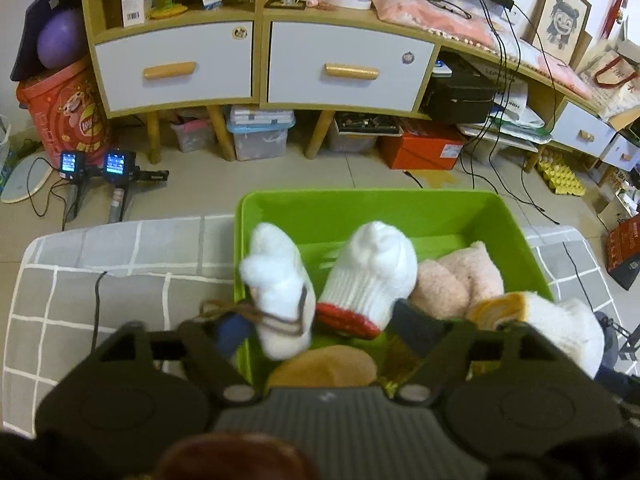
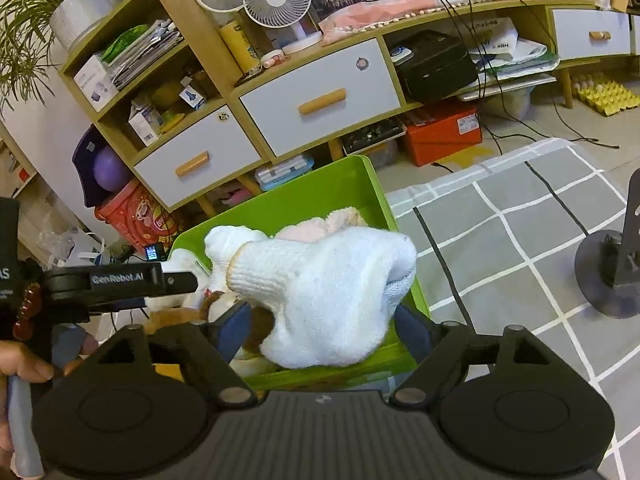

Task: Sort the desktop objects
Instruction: 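Open the left tool to drop its sock while the right tool releases its sock into the bin, then move the left tool to the white bunny plush while the right tool moves to a white sock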

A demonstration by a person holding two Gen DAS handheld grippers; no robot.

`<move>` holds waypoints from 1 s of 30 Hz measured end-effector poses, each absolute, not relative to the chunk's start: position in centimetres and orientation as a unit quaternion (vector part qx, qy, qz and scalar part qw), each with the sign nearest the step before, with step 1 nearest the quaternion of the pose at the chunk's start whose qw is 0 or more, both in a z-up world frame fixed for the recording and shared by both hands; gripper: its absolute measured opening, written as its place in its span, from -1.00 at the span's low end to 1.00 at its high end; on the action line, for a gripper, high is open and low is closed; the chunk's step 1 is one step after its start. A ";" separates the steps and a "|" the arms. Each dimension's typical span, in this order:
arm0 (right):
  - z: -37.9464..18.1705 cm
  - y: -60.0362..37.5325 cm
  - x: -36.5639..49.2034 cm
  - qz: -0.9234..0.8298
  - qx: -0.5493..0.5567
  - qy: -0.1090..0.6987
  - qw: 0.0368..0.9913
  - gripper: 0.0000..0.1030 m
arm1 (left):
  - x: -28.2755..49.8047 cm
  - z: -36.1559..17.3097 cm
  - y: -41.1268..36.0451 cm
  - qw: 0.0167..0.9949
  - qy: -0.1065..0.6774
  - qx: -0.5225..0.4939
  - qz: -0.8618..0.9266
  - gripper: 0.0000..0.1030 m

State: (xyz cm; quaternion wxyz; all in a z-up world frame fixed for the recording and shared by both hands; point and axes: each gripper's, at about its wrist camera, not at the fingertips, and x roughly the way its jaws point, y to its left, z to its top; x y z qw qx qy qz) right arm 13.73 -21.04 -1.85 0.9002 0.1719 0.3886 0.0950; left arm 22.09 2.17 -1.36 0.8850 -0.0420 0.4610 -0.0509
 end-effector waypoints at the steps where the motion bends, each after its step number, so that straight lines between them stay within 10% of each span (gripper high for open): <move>1: -1.7 -21.0 13.7 0.096 0.172 0.389 0.900 0.56 | 22.0 -1.2 2.0 0.886 0.459 -0.038 -0.050 0.73; 30: 2.9 -22.1 9.9 0.103 0.143 0.407 0.896 0.75 | 15.3 3.1 1.5 0.874 0.482 -0.051 -0.037 0.99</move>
